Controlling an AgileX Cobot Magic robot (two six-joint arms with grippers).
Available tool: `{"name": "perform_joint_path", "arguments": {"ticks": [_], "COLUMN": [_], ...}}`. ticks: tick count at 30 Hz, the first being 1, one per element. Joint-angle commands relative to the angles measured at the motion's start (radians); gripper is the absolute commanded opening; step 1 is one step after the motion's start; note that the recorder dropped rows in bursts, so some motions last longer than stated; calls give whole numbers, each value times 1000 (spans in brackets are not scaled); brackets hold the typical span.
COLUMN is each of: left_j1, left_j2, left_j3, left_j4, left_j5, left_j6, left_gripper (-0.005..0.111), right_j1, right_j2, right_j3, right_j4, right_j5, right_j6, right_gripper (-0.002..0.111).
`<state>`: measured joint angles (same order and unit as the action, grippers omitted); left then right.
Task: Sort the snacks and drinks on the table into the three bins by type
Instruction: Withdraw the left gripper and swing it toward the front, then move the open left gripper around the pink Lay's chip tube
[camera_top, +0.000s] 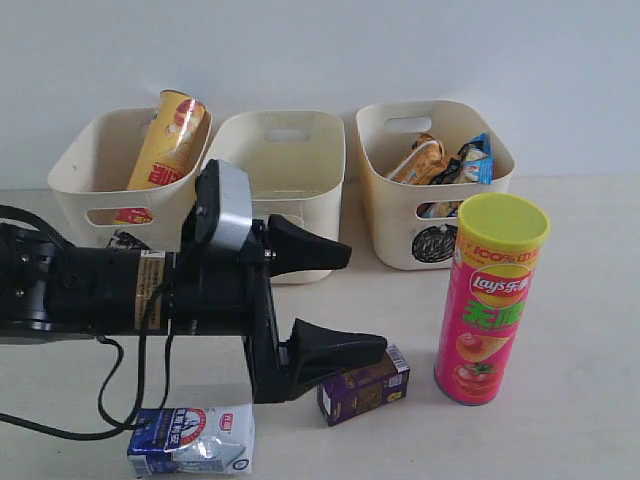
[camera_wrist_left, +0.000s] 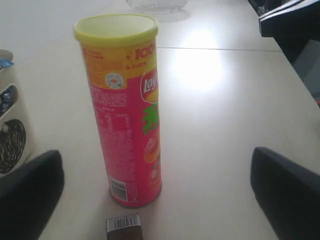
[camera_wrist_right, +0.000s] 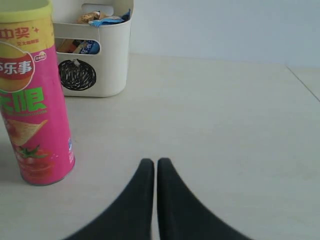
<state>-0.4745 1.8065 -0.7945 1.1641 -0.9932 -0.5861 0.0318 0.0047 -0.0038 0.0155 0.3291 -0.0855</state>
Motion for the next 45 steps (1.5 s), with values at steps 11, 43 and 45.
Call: {"name": "perform_joint_path", "arguments": {"ticks": [11, 43, 45], "left_j1": [-141, -273, -273], "left_j2": [166, 384, 400], "left_j3": [-152, -420, -440], "left_j4": [-184, -503, -495], "left_j5": [32, 182, 173], "left_j6": [89, 59, 59], "left_gripper": [110, 110, 110], "right_j1": [-3, -3, -3], "right_j2": [-5, -5, -5], "right_j3": [4, 4, 4], "right_j4": [-2, -2, -2], "right_j5": [-7, -7, -7], "right_j6": [-1, -1, -1], "right_gripper": [0, 0, 0]}}
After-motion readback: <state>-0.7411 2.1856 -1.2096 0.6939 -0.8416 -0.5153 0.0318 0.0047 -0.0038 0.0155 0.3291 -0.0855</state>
